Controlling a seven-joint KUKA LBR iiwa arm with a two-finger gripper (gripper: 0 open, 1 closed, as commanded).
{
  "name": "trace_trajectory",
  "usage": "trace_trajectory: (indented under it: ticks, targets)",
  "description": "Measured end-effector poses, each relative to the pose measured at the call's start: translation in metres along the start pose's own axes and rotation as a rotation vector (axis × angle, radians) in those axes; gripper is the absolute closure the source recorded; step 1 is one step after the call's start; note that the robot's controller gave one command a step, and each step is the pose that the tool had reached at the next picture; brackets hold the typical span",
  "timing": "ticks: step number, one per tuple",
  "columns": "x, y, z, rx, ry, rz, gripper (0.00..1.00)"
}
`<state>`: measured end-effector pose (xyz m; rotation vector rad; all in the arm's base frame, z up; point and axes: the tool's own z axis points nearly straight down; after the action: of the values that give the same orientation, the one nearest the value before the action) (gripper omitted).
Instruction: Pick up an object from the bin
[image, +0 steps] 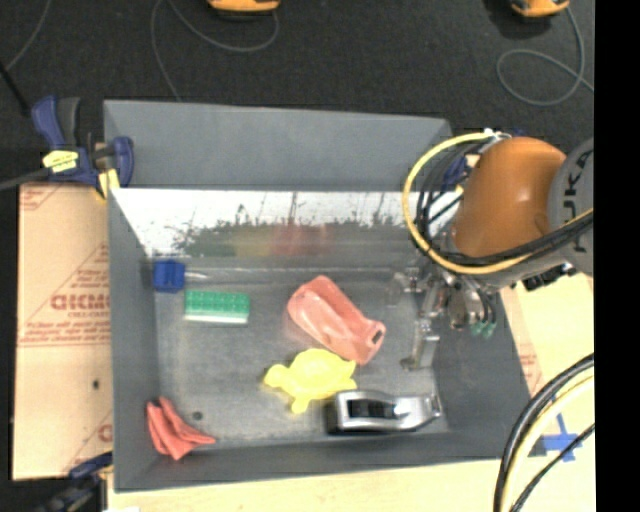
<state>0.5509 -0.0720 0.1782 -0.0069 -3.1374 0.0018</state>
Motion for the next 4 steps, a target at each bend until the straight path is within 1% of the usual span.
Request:
trace_trajectory:
  ticks: [1,2,3,4]
  targets:
    - [-0.001,0.0,-0.005,0.001,-0.007,-0.001,0.0]
    - [0.002,0.027,0.035,0.001,-0.014,0.015,0.0]
    - [0.001,0.051,0.063,0.003,-0.011,-0.106,0.0]
    - [-0.006,0.065,0.079,0.008,-0.016,-0.221,0.0]
